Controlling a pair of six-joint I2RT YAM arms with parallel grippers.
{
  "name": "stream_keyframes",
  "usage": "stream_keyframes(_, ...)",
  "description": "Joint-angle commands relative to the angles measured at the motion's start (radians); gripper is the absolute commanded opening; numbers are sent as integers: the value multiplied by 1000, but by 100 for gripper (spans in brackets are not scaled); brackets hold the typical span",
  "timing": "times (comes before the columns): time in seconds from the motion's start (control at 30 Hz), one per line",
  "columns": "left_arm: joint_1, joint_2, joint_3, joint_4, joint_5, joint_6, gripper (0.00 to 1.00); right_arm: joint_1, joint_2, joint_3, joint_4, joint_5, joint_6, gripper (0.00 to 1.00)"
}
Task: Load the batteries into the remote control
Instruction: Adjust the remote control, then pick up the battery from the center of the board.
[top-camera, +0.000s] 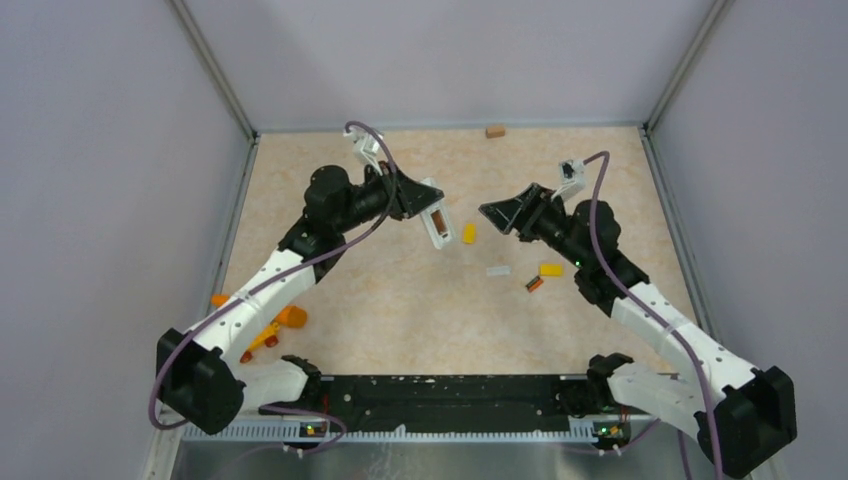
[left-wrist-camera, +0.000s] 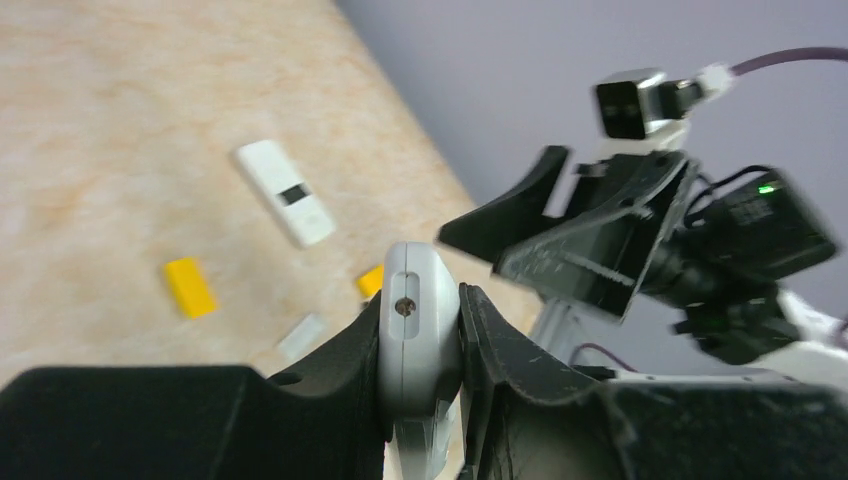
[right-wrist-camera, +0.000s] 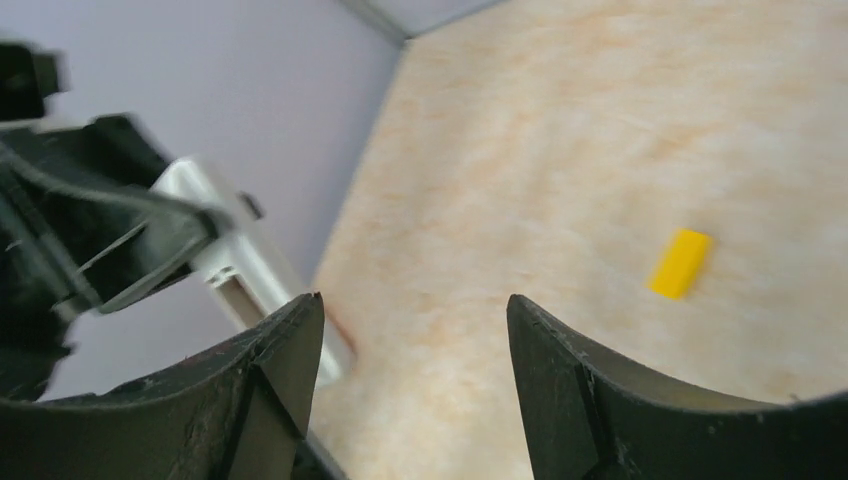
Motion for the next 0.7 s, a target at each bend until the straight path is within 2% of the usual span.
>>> stream_keyframes(0.0, 75, -57, -51, -157, -68, 176, 0, -31, 16, 135, -623, 374, -151, 65)
stream_keyframes(0.07, 85, -62, -60, -160, -33, 210, 0, -32, 72, 144, -738, 450, -156, 59)
stream_keyframes(0.17, 88, -62, -61, -157, 25, 237, 0, -41, 127, 109, -820, 526, -110, 47)
stream_keyframes(0.37, 88, -42, -71, -142, 94, 249, 0, -74, 194, 6, -781, 523, 12, 28)
stream_keyframes(0.67, 89, -10, -80, -108, 156, 231, 0, -83, 344, -10, -702, 530, 74, 24)
